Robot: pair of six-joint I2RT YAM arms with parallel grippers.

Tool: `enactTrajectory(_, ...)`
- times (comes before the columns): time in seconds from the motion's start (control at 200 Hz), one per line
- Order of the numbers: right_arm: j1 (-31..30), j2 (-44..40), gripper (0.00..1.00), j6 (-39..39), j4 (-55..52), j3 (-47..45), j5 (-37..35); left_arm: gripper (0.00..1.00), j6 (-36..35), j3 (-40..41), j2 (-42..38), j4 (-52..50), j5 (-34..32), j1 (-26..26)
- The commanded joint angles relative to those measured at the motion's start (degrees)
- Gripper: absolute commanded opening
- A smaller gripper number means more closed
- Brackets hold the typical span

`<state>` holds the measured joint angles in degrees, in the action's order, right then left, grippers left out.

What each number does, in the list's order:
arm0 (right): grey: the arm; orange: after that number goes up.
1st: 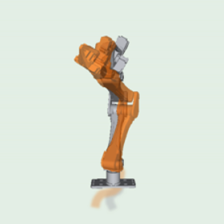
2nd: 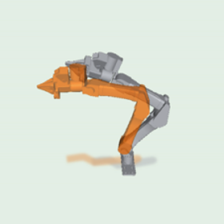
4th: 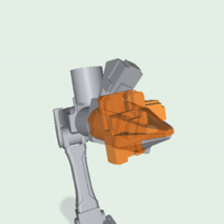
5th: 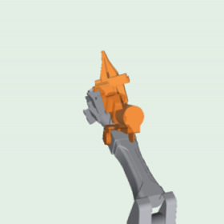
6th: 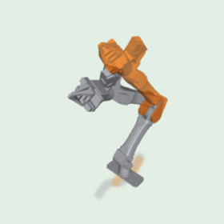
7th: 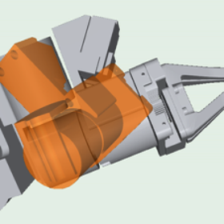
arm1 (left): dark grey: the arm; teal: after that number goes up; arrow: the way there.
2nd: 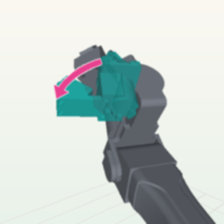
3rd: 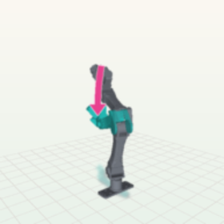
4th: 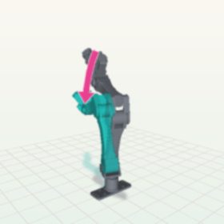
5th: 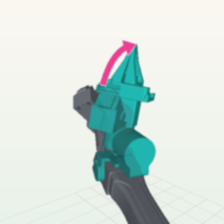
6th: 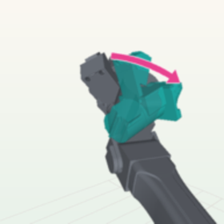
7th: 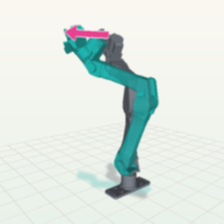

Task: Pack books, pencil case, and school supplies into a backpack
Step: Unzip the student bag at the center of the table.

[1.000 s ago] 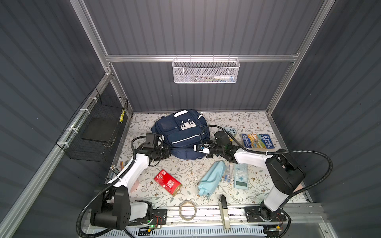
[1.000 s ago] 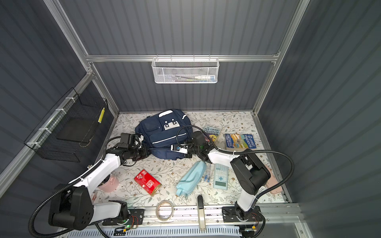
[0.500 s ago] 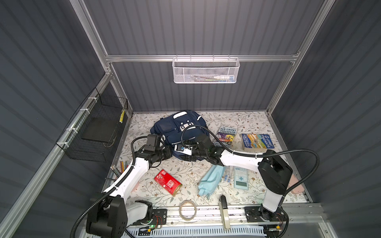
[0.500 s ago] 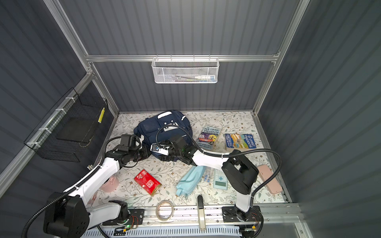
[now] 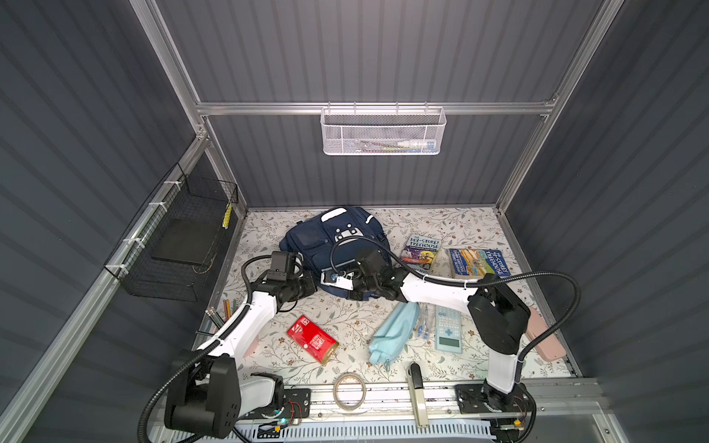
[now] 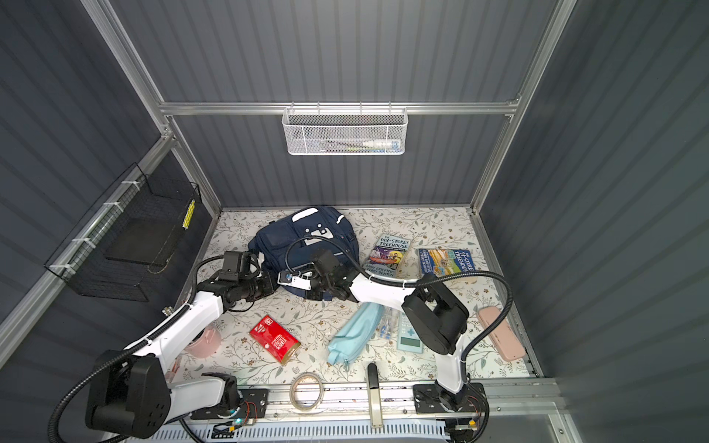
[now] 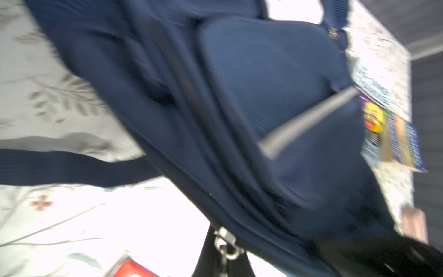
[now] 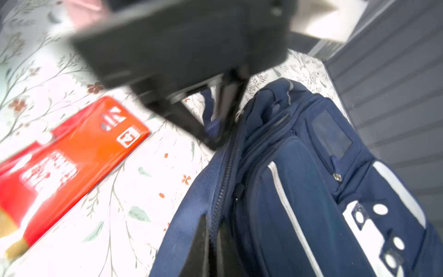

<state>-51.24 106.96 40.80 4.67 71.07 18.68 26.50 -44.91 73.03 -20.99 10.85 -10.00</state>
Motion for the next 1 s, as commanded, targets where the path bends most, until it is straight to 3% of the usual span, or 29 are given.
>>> enactTrajectory(0.0,0.6,-5.4,0.0,8.7,-2.7,-6.1,4.4,0.0,-1.1,-4.7,2.1,1.8,-7.4,4.7)
enactTrajectory(0.105,1.4,-8.2,0.0,10.2,0.1,-10.4,5.7,0.0,0.2,-5.4,6.1,4.7,-4.9,8.9)
enactTrajectory(0.26,2.1,-9.8,0.0,11.2,-1.8,-11.8,6.2,0.0,-0.5,-8.4,9.5,4.6,-11.3,9.1)
enactTrajectory(0.4,2.3,-10.1,0.0,9.4,-1.2,-12.6,7.3,0.0,-1.3,-8.9,10.8,5.7,-8.9,9.5)
enactTrajectory(0.425,2.2,-9.9,0.09,8.7,-1.2,-12.4,7.2,0.0,-1.3,-8.5,10.3,6.2,-7.9,9.4)
enactTrajectory(0.45,2.0,-9.7,0.29,7.5,-0.8,-12.2,6.8,0.09,-1.4,-8.0,9.8,6.5,-7.1,9.4)
enactTrajectory(0.47,1.9,-9.6,0.36,6.6,-0.3,-12.1,6.2,0.18,-1.5,-7.7,9.2,6.5,-6.6,9.4)
enactTrajectory(0.555,1.5,-10.2,0.49,2.9,3.5,-13.1,4.3,0.54,-2.0,-6.6,5.9,5.7,-6.1,9.4)
enactTrajectory(0.61,1.5,-11.5,0.59,-0.4,6.7,-14.4,3.7,0.61,-2.5,-6.4,3.7,4.0,-6.6,9.4)
enactTrajectory(0.675,1.5,-13.4,0.65,-4.9,9.1,-15.5,2.4,0.82,-1.8,-4.5,1.2,4.7,-7.2,9.4)
enactTrajectory(0.866,1.4,-22.5,0.88,-18.5,13.8,-20.5,-5.9,1.0,-2.6,-5.1,-0.5,3.9,-2.7,7.8)
enactTrajectory(0.891,1.4,-24.0,0.98,-20.3,15.1,-21.8,-7.5,1.0,-3.3,-5.9,-0.3,3.9,-2.3,6.3)
enactTrajectory(0.996,2.0,-29.6,0.99,-33.8,16.1,-24.6,-19.3,1.0,-8.9,-11.7,2.6,1.4,-5.6,-4.8)
